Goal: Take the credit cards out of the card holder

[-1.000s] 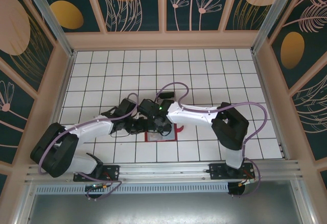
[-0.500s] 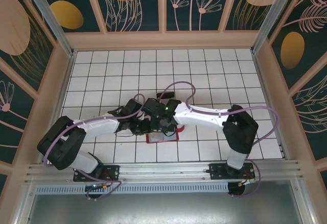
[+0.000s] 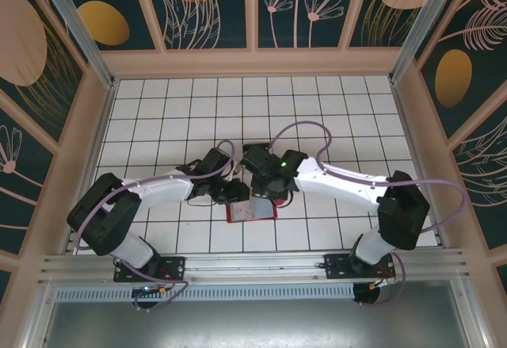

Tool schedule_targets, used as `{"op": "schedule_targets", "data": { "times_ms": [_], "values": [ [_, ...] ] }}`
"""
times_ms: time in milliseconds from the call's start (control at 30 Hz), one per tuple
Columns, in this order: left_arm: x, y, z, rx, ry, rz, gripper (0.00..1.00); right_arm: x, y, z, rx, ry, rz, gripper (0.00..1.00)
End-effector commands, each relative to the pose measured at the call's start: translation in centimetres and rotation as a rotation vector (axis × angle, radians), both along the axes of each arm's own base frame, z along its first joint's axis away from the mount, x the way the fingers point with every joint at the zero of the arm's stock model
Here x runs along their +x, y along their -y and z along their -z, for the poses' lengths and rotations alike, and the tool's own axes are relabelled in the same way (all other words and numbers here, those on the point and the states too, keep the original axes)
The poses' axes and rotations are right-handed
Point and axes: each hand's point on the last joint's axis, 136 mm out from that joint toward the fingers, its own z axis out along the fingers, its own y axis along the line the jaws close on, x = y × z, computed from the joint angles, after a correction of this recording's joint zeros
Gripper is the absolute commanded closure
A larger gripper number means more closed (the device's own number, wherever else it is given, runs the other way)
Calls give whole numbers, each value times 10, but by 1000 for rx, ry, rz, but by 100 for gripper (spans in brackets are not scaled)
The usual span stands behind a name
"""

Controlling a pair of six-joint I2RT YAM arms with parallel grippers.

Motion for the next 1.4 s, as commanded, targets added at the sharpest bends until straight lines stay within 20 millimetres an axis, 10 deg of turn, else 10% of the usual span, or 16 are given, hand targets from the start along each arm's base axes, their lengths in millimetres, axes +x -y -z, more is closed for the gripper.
{"op": "schedule_targets", "data": {
  "times_ms": [0,567,1367],
  "values": [
    [-3,11,-2,-2,-20,29,73,5,28,-6,-38,34,62,81],
    [5,24,-5,50,27,63,72,6,30,2,9,3,47,81],
    [5,-68,2,134,37,-144,72,2,-9,64,89,-141,-68,84]
  ]
}}
